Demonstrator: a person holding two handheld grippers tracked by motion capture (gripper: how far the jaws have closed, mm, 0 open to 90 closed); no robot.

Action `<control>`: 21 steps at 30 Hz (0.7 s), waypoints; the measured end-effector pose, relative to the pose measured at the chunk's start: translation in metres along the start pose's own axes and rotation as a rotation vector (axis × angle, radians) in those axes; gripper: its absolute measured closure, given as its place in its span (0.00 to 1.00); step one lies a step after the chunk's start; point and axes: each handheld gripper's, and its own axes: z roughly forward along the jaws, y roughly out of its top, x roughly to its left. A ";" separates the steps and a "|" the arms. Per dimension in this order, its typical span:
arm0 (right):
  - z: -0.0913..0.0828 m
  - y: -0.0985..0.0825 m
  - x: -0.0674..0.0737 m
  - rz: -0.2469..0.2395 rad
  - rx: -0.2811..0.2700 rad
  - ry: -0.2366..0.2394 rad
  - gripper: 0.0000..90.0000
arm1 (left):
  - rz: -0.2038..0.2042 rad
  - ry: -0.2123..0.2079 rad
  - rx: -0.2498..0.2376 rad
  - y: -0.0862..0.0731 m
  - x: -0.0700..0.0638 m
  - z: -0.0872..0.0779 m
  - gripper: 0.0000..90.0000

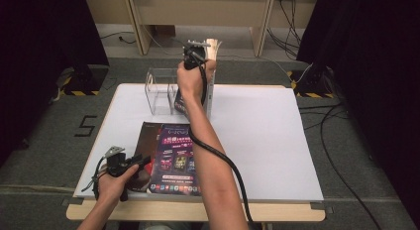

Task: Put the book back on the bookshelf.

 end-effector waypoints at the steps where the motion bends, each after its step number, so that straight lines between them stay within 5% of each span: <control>1: 0.000 0.001 -0.001 0.003 0.005 0.000 0.93 | 0.000 -0.001 0.000 0.000 0.000 0.000 0.56; 7: -0.003 0.002 -0.005 0.030 0.003 0.025 0.93 | 0.000 -0.001 -0.001 0.000 0.000 0.000 0.56; 21: -0.012 0.001 0.006 0.005 -0.199 0.046 0.94 | -0.005 -0.001 -0.004 0.001 0.002 -0.001 0.57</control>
